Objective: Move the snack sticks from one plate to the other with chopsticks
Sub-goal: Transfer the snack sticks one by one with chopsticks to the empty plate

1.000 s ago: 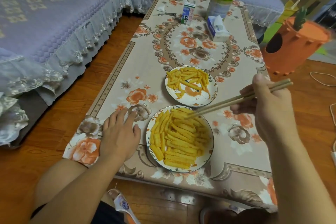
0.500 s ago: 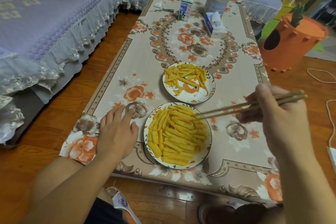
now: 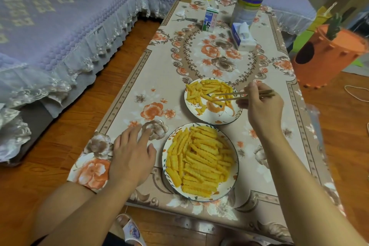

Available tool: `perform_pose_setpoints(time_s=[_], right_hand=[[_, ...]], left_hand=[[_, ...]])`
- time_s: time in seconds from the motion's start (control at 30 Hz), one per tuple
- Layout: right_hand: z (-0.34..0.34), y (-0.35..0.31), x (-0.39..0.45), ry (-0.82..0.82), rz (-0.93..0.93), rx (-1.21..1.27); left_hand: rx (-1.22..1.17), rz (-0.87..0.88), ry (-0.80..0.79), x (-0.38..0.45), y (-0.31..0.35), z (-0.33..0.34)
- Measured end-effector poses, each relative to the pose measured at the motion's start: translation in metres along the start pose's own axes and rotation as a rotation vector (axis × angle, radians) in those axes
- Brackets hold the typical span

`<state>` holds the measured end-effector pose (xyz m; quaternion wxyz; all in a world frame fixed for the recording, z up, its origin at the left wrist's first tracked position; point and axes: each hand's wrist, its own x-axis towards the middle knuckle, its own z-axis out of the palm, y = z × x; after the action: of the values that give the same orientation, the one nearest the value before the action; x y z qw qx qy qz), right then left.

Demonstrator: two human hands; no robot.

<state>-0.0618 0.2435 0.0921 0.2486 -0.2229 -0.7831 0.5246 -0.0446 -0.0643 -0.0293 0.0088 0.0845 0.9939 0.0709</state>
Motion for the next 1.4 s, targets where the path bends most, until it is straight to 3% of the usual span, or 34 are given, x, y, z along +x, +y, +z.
perform_pose_setpoints(time_s=[0.3, 0.47, 0.63, 1.03, 1.4], right_hand=[[-0.031, 0.007, -0.012, 0.060, 0.099, 0.002], [-0.075, -0.015, -0.035, 0.097, 0.111, 0.223], [-0.093, -0.041, -0.075, -0.031, 0.163, 0.361], [-0.082, -0.033, -0.135, -0.148, 0.165, 0.143], [-0.073, -0.030, -0.063, 0.086, 0.092, 0.205]], left_hand=[[-0.011, 0.002, 0.006, -0.001, 0.001, -0.001], [-0.021, 0.004, 0.010, -0.002, 0.001, -0.001], [-0.023, 0.008, 0.006, -0.003, 0.001, -0.002], [-0.025, 0.007, 0.019, -0.005, 0.003, -0.003], [0.011, 0.021, 0.013, -0.004, 0.001, -0.003]])
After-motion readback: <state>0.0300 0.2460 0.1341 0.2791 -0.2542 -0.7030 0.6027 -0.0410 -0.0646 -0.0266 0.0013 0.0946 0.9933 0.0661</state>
